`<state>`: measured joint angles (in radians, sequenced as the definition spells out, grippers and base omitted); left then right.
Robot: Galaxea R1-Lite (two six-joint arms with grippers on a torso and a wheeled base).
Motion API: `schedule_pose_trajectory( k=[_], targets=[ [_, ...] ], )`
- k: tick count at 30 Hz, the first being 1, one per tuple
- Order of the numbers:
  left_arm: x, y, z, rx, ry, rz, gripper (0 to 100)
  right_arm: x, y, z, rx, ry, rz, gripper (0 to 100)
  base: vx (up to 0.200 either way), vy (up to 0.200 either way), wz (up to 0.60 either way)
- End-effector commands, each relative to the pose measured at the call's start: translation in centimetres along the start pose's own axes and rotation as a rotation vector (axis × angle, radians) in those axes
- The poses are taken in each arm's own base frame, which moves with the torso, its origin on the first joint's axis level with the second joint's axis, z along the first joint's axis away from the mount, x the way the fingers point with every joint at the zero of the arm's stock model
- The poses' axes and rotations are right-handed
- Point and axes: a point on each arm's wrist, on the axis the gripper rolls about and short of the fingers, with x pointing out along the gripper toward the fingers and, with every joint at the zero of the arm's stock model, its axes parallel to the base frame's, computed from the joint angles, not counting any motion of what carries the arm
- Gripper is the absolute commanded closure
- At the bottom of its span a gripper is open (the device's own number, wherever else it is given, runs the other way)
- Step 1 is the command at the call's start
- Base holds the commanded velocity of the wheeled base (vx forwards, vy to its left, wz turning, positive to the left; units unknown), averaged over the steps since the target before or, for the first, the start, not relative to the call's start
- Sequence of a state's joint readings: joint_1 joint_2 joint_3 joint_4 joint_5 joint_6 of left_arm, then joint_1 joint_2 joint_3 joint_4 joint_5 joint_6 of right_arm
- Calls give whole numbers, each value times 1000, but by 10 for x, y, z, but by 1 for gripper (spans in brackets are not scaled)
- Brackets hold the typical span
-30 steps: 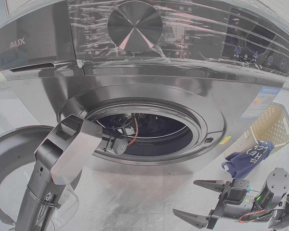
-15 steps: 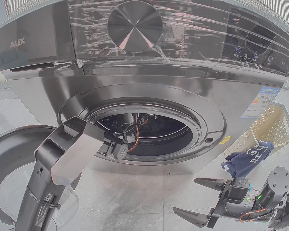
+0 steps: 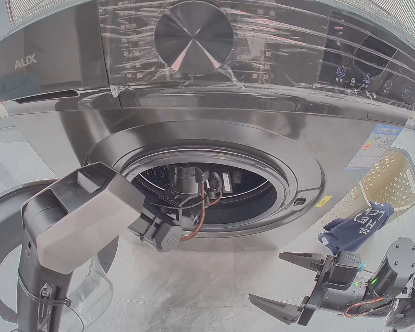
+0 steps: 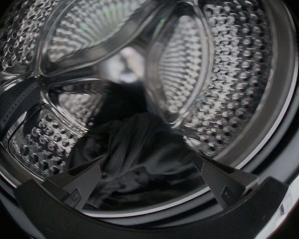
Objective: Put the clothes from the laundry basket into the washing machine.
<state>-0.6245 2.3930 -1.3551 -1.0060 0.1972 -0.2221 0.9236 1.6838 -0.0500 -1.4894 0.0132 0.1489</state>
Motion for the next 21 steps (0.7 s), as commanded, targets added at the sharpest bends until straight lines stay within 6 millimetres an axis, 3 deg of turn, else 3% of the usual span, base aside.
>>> schedule_pose_trajectory(
  k=[1, 5, 12, 21],
  targets=[
    [-21, -25, 16, -14, -6, -73, 0, -2, 0, 3, 0, -17, 3, 0, 0, 0, 0],
    [-27, -21, 7, 5, 38, -60, 0, -3, 1, 5, -1, -29, 5, 0, 0, 0, 0],
    [-55, -7, -5, 75, 142, -22, 0, -4, 1, 5, -1, -29, 5, 0, 0, 0, 0],
    [-114, -22, -14, 98, 239, -127, 0, -4, 1, 5, 1, -26, 4, 0, 0, 0, 0]
  ],
)
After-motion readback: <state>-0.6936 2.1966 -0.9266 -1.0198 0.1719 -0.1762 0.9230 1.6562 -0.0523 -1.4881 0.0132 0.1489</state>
